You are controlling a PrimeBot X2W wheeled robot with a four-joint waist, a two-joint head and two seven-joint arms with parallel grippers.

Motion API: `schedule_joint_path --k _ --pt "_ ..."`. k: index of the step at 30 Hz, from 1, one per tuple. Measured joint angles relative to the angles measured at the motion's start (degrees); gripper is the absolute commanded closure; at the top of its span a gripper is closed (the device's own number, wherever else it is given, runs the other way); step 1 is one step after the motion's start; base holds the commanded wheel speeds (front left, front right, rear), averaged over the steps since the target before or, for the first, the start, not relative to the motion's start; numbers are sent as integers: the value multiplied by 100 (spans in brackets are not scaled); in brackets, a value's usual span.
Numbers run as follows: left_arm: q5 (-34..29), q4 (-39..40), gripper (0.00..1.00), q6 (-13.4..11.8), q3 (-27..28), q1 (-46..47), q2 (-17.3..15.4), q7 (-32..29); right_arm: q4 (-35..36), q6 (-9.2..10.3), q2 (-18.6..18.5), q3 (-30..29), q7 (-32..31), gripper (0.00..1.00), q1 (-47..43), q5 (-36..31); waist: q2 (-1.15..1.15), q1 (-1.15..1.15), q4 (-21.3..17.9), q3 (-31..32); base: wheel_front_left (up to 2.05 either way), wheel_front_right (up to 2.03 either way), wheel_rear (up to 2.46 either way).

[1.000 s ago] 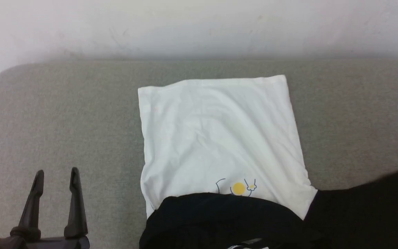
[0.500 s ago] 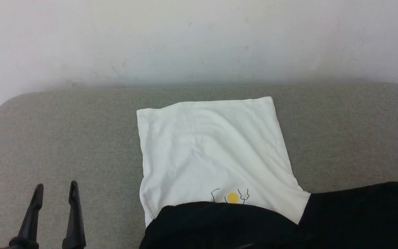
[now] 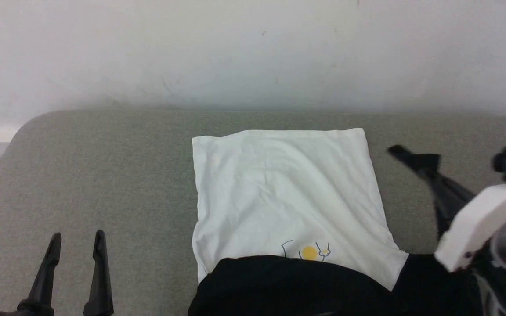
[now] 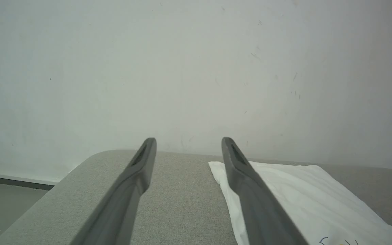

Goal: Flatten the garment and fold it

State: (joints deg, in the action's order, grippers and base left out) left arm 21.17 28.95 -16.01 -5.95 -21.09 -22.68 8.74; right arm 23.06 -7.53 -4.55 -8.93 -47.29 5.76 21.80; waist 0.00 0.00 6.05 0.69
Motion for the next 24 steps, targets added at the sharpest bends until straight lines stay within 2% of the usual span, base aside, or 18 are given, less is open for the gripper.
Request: schedule_joint_path --k 7,11,15,24 --pt "2 -26 0 0 -24 63 2 7 -244 0 134 1827 -27 100 -30 33 0 0 223 -80 0 0 0" --pt "12 -60 0 9 -55 155 14 22 -657 0 147 2622 263 100 -12 46 0 0 372 -149 0 0 0" --pt "49 -155 0 37 -141 231 75 49 -1210 0 148 3192 744 100 52 78 0 0 549 -237 0 0 0" --pt "63 -371 0 92 -292 447 157 144 -2670 0 160 3968 1506 100 88 349 0 1 1041 -438 0 0 0"
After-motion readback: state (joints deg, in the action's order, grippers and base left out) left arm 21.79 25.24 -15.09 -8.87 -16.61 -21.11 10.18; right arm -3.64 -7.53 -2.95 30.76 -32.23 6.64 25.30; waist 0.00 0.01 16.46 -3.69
